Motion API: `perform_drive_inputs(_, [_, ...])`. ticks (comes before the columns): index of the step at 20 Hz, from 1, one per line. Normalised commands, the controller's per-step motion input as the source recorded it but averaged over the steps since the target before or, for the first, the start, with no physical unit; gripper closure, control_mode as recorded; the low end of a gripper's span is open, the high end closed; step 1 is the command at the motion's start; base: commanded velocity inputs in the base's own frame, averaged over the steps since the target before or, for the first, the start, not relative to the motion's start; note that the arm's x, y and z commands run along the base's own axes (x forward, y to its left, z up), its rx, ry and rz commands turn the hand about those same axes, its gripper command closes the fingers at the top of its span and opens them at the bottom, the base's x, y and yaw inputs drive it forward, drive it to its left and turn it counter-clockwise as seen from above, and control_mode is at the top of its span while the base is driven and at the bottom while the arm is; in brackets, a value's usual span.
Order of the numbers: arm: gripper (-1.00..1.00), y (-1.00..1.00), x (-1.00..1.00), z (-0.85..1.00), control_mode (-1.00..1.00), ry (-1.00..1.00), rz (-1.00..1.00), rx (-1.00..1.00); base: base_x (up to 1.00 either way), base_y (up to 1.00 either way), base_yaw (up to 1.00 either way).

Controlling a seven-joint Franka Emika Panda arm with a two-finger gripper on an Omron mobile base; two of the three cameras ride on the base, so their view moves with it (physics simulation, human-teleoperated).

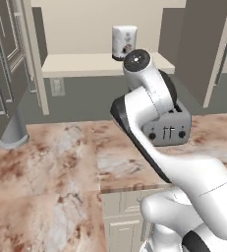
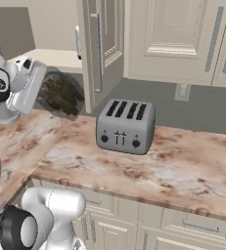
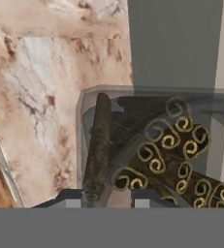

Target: Pick the jar and candle from the dining table and place them in the open cabinet. Close the cabinet after placing the objects.

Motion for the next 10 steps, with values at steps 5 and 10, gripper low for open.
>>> perform_drive_inputs(5, [1.00,0.20,0.36,0.49,-1.00,-0.01,0.00,-0.21,0.00,0.00,0.00])
perform_drive_inputs(10, [1.00,0.08,0.41,0.29,-1.00,-0.08,0.00,-0.20,0.00,0.00,0.00])
